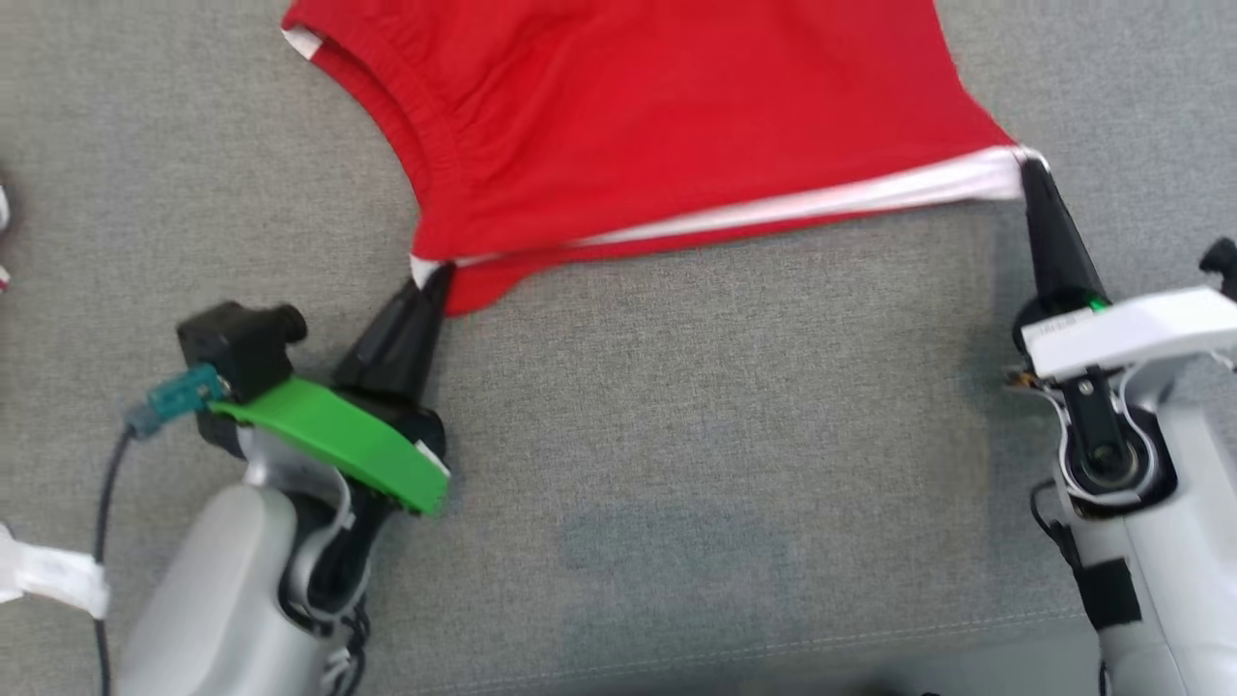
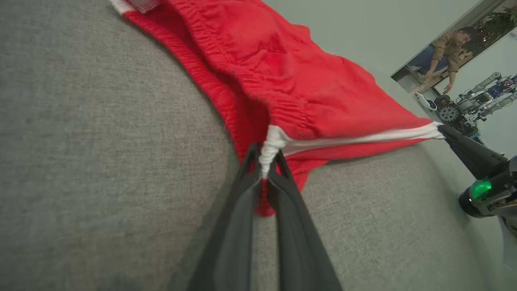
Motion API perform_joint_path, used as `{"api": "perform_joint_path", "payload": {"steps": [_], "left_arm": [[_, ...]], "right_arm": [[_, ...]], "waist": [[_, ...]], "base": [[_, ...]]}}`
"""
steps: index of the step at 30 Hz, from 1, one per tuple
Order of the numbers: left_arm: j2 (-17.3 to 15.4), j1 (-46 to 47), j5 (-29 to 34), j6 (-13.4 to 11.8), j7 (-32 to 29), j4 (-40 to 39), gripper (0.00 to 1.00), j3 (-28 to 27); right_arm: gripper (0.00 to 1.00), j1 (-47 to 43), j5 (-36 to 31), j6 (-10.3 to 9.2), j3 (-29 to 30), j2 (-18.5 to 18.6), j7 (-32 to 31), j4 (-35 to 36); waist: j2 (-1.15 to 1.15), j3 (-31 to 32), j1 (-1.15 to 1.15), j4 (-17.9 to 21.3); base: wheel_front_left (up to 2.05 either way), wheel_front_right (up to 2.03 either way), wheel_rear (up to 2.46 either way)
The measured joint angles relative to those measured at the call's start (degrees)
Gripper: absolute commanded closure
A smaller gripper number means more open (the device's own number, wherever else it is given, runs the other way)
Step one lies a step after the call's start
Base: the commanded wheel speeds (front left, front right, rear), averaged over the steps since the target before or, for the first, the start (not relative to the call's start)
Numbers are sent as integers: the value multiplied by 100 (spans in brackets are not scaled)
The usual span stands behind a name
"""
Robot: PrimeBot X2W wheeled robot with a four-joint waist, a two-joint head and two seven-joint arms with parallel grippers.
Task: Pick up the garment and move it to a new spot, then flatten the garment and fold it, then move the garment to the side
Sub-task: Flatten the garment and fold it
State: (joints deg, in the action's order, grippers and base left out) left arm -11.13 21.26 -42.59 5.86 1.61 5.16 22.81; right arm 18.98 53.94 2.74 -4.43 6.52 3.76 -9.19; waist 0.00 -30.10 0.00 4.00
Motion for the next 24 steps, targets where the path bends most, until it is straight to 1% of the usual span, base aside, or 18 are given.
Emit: {"api": "perform_joint_path", "payload": {"steps": [4,7,11,15,20,24], "left_arm": [[271,-367,-25,26,333,68,100,210],[357,-641,-25,44,555,143,100,386],[333,-985,60,74,798,260,100,501],[292,-1371,57,78,1015,401,100,515],[289,-1745,35,94,1070,544,100,547],[290,-1784,44,96,1107,552,100,595]], "right_arm": [[100,-399,-14,89,122,248,33,-142],[100,-688,3,127,202,332,30,-175],[100,-1073,21,196,113,412,-62,-172],[100,-1434,58,231,-14,410,-145,-129],[100,-1812,170,266,-63,404,-240,23],[100,-2054,192,268,-41,437,-287,189]], "waist": [[0,266,0,-63],[0,471,0,-137],[0,742,0,-252],[0,1014,0,-358],[0,1311,0,-446],[0,1464,0,-472]], "base": [[0,0,0],[0,0,0],[0,0,0],[0,0,0],[0,0,0],[0,0,0]]}}
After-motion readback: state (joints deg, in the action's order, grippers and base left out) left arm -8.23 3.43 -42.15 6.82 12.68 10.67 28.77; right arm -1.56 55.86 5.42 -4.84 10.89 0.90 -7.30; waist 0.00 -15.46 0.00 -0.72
